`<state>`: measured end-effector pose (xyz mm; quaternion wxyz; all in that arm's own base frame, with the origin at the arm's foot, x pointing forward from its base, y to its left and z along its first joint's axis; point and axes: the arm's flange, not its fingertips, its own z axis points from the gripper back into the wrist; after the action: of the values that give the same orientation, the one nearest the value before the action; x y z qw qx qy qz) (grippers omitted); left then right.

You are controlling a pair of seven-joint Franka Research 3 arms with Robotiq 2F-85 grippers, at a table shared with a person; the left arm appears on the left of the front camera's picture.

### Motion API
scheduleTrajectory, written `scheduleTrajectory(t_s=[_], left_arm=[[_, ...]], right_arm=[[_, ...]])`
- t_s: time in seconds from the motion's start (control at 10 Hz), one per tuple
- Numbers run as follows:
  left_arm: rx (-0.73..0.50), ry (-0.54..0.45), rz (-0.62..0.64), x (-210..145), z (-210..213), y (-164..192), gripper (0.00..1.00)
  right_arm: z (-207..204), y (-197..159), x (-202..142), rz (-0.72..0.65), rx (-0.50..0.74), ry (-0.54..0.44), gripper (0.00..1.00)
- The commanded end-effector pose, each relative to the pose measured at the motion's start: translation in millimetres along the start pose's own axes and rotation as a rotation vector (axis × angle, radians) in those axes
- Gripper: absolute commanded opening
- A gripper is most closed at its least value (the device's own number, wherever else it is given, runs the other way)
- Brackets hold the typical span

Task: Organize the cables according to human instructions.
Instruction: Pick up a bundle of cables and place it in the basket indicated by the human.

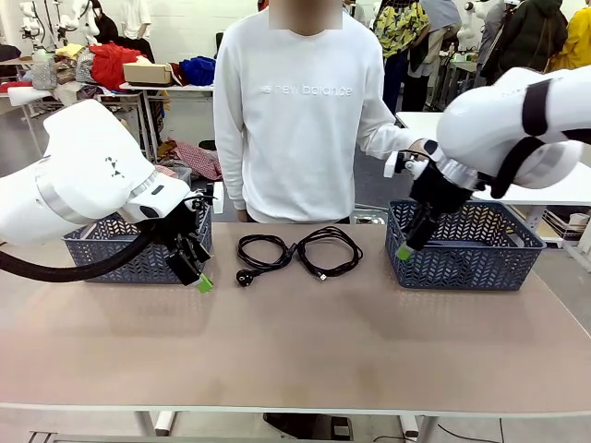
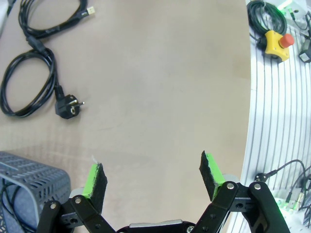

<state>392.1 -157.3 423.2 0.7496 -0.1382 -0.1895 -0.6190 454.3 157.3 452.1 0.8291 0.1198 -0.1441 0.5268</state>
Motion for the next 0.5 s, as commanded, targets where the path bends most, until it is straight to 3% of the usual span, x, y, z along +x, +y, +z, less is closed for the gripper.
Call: scheduleTrajectory(t_s=[0.0,0.4], left_arm=[[-0.006,0.001,0.006,-1.7,1.6,-0.3,1.00],[-0.006,0.001,0.006,-1.7,1.6,-0.3,1.00]], right_arm=[[-7.8,-5.2,40.4,-0.081,-0.015,0.050,1.00],[-46.5,-16.2,96.3,-0.180,-0.097,0.123,1.00]])
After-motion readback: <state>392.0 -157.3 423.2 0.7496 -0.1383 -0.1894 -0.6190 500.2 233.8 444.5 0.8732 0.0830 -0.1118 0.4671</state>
